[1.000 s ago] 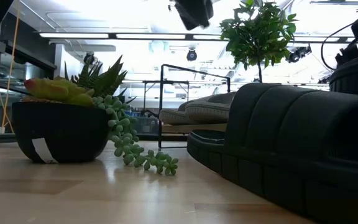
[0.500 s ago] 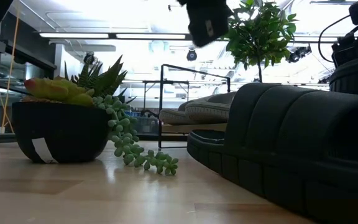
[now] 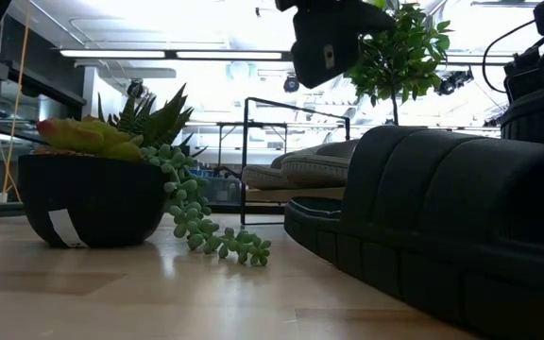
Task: Pick and place slides into the shelf
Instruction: Put the black slide on the shelf
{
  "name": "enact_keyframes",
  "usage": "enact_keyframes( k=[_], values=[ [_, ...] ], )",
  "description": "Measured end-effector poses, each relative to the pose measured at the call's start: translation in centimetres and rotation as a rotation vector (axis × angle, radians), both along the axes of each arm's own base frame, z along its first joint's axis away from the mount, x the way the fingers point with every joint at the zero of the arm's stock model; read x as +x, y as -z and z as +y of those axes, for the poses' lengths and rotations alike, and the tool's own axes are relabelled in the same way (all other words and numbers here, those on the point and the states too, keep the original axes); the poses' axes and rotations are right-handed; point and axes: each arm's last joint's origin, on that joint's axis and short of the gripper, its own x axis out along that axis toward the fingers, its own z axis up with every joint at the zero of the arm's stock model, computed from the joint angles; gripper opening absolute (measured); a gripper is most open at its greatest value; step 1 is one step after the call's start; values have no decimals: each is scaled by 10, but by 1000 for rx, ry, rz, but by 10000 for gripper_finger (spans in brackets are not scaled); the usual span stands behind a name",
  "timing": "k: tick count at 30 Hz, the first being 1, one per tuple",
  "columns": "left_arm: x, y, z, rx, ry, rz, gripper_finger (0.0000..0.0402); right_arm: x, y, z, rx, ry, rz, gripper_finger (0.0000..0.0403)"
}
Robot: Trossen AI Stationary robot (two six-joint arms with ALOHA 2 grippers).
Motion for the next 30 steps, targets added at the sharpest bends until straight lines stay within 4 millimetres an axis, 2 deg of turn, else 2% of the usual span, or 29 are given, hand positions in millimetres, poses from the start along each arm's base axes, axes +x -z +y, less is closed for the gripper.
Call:
enact_keyframes(
  k=[2,7,20,30],
  values=[
    [1,1,1,14,-22,-3,156,0,0,0,0,-1,0,62],
    [9,18,-2,-13,-59,34,156,0,-1,0,5,-5,-9,63],
    [22,60,-22,-60,-76,117,156,0,-3,1,10,-34,-37,63],
    [23,67,-18,-4,-136,130,156,0,-4,1,10,-41,-47,63]
  ],
)
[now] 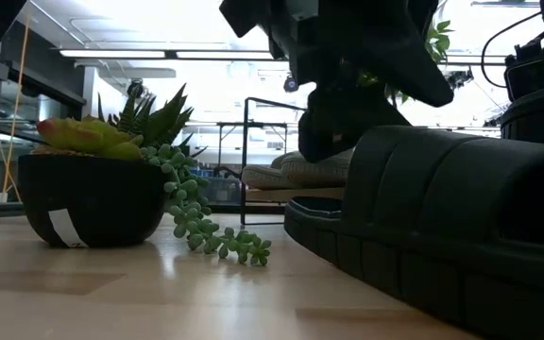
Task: Pick and place slides into the shelf
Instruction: Put the black slide on the shelf
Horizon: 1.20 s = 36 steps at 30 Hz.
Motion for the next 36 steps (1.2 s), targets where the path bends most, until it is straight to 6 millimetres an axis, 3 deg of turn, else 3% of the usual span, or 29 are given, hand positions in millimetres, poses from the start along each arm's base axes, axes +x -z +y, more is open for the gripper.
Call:
enact_keyframes(
  k=[25,29,36],
  values=[
    [5,27,-14,-130,29,78,151,0,1,-1,-27,11,-4,63],
    [4,27,-14,-133,32,78,120,0,1,-1,-31,8,-5,63],
    [5,26,-14,-131,44,65,30,0,1,-1,-37,3,-8,63]
  ],
)
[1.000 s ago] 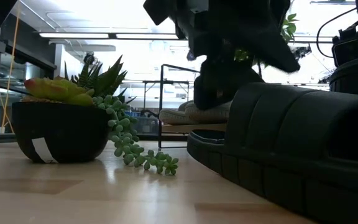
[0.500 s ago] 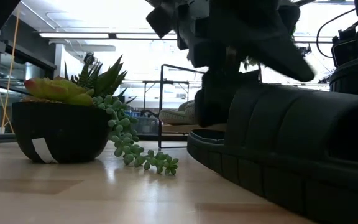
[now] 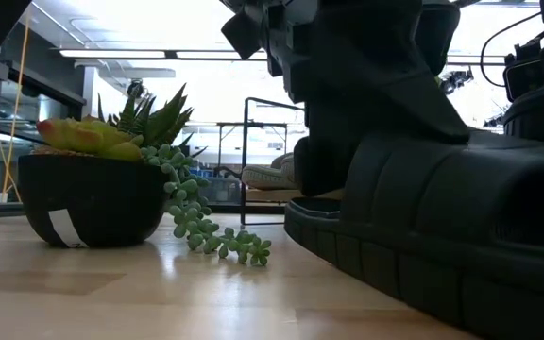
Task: Pick and place slides into the shelf
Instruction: Put the black slide on the shelf
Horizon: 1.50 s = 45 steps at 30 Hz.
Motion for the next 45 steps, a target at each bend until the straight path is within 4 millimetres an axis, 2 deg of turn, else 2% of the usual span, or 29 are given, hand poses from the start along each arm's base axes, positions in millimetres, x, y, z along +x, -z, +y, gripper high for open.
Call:
enact_keyframes(
  k=[3,9,15,21,35,45],
  values=[
    [0,0,0,0,1,0,8,0,0,0,0,0,0,63],
    [-2,0,-1,-25,19,22,26,0,0,0,1,-2,1,63],
    [-6,1,-1,-31,42,71,6,0,0,0,1,-3,1,63],
    [-10,3,0,-32,62,111,14,0,0,0,1,-3,1,62],
    [-17,-1,1,-43,75,161,4,0,1,0,-7,-4,10,62],
    [-26,-11,1,-45,87,213,4,-1,2,-1,-13,-4,20,62]
  ],
)
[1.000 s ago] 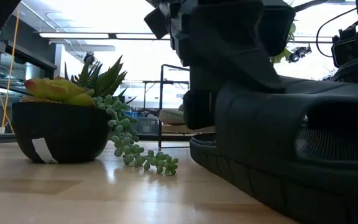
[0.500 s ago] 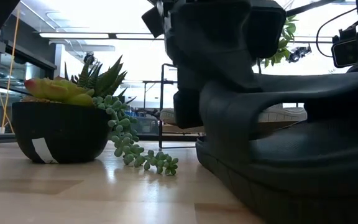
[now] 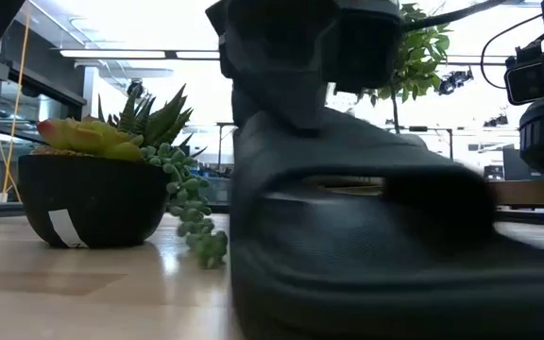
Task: Pick and place slides into the shelf
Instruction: Put the black slide on the shelf
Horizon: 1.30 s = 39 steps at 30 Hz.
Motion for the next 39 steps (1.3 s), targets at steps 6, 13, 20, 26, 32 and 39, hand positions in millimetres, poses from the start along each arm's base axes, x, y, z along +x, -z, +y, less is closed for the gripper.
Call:
enact_keyframes(
  k=[6,13,20,26,32,39],
  values=[
    [-6,-9,1,17,8,19,3,0,0,0,-10,-2,2,62],
    [0,-24,1,39,4,-33,4,-1,1,0,-15,-10,6,62],
    [1,-41,2,82,20,-27,4,0,0,0,-11,-19,1,62],
    [-3,-58,4,147,34,16,3,0,0,0,-26,-31,-9,62],
    [-4,-80,5,211,30,23,2,0,0,0,-47,-46,-19,62],
    [-6,-107,9,317,10,0,3,1,-2,1,-65,-65,-52,62]
  ],
)
